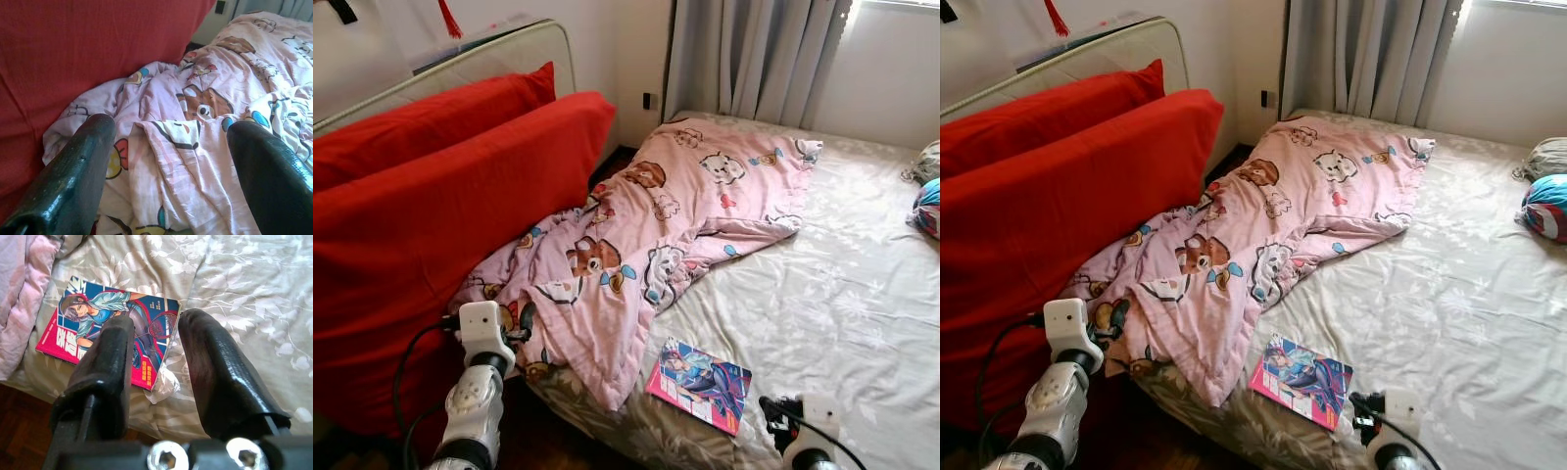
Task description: Clean up the room
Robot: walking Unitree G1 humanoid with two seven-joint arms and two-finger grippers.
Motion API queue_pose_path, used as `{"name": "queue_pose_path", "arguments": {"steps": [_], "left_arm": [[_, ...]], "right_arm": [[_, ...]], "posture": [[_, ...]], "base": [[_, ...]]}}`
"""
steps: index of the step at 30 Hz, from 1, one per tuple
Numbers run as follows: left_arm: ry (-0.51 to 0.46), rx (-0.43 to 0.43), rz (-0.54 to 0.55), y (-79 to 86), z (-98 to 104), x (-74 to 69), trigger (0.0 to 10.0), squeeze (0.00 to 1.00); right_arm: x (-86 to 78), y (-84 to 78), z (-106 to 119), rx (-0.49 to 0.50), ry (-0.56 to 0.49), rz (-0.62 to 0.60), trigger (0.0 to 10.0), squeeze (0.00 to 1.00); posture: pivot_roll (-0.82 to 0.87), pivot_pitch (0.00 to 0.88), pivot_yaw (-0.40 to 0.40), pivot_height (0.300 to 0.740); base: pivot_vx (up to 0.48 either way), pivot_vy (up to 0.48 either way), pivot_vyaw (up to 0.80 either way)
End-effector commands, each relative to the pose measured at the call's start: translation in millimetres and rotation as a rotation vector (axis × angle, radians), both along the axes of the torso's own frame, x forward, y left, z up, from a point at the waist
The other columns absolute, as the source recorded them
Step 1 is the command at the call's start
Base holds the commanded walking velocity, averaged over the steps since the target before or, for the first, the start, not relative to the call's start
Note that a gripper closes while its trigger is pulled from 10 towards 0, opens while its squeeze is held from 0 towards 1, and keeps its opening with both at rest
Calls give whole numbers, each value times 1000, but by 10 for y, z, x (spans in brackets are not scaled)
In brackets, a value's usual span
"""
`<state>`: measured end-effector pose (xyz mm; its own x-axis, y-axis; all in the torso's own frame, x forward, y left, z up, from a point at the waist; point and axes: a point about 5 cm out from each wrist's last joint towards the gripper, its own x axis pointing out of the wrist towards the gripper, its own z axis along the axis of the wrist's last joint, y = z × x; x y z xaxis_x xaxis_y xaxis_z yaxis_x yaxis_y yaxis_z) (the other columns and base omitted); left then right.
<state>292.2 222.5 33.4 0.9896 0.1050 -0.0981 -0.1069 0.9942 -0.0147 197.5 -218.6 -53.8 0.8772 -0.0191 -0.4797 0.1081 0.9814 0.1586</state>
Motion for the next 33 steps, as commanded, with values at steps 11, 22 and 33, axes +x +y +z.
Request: {"name": "queue_pose_path", "arguments": {"steps": [11,22,33], "left_arm": [[-65,33,13,85,-23,-222,10000,0],[-125,52,-25,6,28,-392,10000,0],[-91,37,-11,-14,-20,-443,10000,0]], "right_arm": [[944,383,874,-72,-484,109,10000,0],[581,196,712,-147,-456,6,10000,0],[667,239,714,-154,-407,51,10000,0]], "posture": [[-69,0,7,740],[-65,0,-17,740],[-33,0,-51,705]], "base": [[0,0,0],[0,0,0],[0,0,0]]}}
